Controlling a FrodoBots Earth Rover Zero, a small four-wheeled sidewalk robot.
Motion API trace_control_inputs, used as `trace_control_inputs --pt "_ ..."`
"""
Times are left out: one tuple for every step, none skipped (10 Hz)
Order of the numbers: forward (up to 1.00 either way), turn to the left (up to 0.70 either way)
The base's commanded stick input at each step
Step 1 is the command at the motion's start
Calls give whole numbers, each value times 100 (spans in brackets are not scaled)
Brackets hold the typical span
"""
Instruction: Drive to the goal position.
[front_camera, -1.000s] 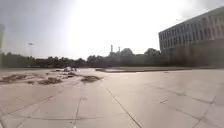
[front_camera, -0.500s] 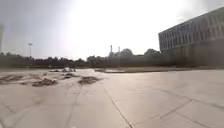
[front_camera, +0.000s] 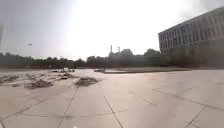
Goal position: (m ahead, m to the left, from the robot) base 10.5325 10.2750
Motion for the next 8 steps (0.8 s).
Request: trace_control_inputs --pt "70 -2" --pt "70 -2" --pt "70 -2" --pt "70 -2" --pt "70 -2" --pt "70 -2" --pt "70 -2" --pt "70 -2"
